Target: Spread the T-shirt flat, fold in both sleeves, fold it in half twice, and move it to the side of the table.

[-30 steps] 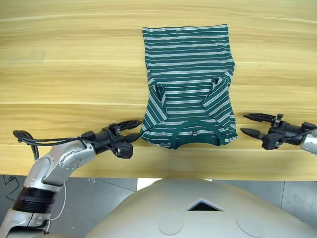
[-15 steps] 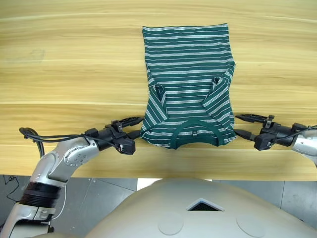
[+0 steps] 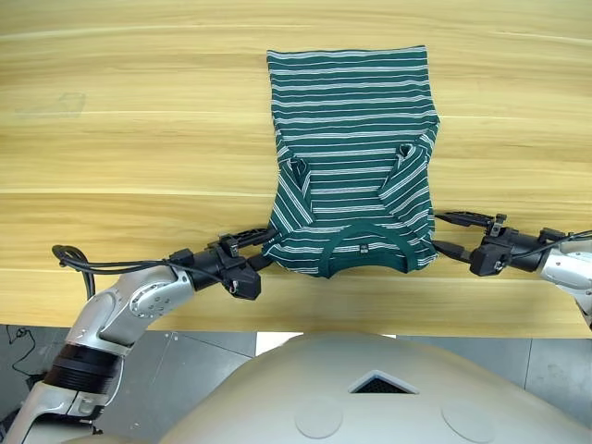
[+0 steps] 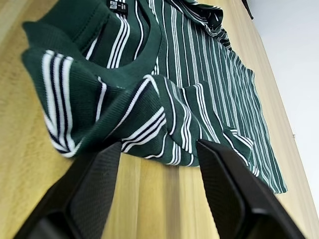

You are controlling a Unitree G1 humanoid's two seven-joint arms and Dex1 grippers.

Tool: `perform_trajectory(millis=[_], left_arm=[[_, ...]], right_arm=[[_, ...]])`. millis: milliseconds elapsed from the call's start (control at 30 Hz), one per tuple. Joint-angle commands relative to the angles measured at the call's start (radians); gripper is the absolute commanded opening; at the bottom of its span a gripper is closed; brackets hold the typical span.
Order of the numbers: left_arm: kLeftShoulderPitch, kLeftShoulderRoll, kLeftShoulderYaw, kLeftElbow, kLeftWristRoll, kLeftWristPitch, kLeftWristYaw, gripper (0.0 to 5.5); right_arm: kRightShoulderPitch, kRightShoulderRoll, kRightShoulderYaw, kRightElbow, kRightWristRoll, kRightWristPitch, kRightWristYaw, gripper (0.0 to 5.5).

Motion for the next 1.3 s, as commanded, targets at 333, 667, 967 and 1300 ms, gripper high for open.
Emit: perform_trajectory(millis=[333,667,967,1300], left_arm=[[0.009,0.006,-0.039,0.048,0.082,0.043,0.006,0.57],[0.032,0.014,-0.010,0.026,0.057,0.058,0.007,0.01],[0.013,0.009,-0.005,0.020,0.052,0.067,0.004,0.01],[0.007,0.008,0.005,0.016,0.041,0.073,0.012,0.01]], right_arm=[[0.004,0.002,-0.009,0.021,-0.008,0.001,0.012,2.74],[0.012,-0.086,0.017,0.055,-0.093,-0.018,0.065,2.74],[0.046,-0.116,0.062,-0.017,0.014,0.126,0.189,2.74],[0.117,-0.138,0.086,-0.195,0.164,0.379,0.345,2.74]])
